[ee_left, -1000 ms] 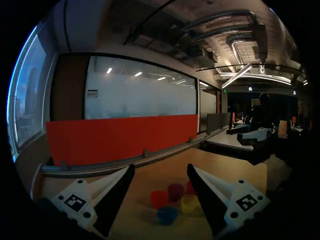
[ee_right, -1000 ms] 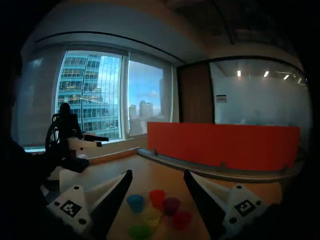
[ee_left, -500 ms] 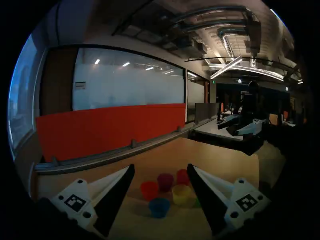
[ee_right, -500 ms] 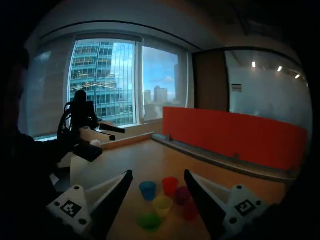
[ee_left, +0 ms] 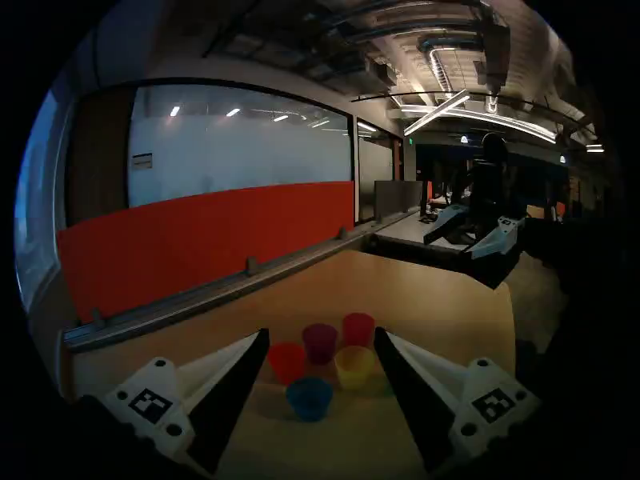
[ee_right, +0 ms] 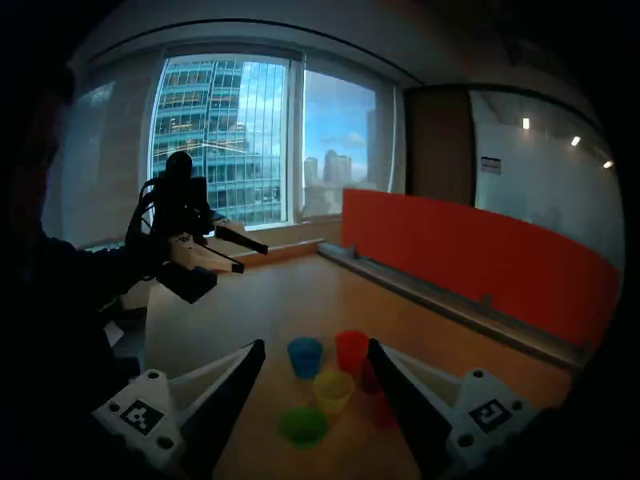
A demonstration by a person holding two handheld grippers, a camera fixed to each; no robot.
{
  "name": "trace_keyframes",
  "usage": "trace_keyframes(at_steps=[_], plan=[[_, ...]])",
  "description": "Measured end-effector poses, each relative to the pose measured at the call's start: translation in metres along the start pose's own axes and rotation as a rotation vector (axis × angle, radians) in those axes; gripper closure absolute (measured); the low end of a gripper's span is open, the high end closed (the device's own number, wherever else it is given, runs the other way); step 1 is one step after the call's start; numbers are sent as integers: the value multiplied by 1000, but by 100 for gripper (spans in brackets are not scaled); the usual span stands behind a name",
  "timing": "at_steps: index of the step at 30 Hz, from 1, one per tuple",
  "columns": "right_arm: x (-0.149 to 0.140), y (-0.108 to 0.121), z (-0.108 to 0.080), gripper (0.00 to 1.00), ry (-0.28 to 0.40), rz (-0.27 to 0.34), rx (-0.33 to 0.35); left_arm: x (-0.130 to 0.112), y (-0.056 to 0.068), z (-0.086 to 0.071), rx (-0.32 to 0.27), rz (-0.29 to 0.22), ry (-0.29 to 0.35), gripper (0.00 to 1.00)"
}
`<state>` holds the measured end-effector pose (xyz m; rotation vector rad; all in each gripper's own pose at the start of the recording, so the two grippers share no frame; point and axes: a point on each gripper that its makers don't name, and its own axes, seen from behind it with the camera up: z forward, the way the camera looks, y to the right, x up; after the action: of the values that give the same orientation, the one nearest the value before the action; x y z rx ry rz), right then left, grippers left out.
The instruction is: Pour water
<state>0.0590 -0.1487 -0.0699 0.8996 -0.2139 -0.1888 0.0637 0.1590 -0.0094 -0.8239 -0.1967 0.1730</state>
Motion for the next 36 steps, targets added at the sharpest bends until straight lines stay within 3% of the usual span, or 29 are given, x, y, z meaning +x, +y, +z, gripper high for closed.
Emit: trace_keyframes(at_steps=[9,36], plan=[[-32,1,8,0,-71,-6,13,-26,0,12,-14,23,-47,3],[-122,-8,39,0,-235,-52,35,-125,-4,44,-36,-4,-208,3]])
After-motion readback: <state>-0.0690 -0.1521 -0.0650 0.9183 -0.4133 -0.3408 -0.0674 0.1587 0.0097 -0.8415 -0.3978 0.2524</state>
